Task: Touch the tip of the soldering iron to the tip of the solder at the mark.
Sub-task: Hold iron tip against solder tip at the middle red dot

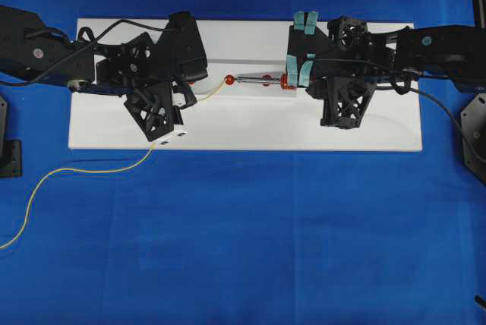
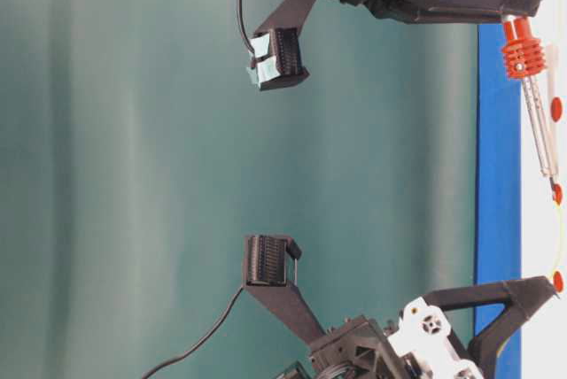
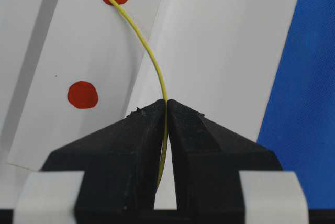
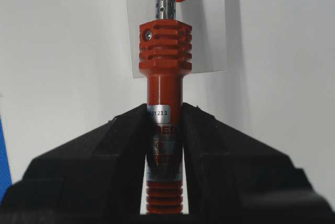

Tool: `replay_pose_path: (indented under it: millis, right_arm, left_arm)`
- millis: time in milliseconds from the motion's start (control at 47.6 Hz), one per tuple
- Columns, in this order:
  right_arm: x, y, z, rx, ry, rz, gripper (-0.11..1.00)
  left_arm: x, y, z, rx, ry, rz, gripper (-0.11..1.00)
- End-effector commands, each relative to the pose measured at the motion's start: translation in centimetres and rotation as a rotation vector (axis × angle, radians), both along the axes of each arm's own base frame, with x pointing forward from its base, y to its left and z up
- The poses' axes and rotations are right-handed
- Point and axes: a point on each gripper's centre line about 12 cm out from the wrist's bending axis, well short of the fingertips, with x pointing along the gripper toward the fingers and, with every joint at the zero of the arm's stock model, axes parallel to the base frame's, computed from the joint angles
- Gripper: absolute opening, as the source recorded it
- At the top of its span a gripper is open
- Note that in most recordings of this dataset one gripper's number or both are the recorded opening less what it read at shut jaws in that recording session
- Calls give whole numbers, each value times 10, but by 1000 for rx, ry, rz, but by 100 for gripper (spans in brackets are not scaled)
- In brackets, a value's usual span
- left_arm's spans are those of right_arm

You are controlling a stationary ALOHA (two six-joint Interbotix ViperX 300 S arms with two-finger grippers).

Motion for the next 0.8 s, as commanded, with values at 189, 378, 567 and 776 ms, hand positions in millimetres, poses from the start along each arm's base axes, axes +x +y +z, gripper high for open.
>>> replay_pose_path:
  millis: [189,378,567,776]
  right_arm:
    - [6,-1,11,-8,-36,3,6]
    - [6,-1,11,-8,-36,3,6]
    - [5,-1,11,-8,-37,3,6]
    - [4,0,11,-8,-36,3,6]
  left_arm:
    - [6,0,11,7,-36,-4,3]
    - [5,0,12,8,-39,-5,3]
    - [-6,-1,28,10,-68,-4,3]
    - [-27,-4,46,14,-114,-1,3]
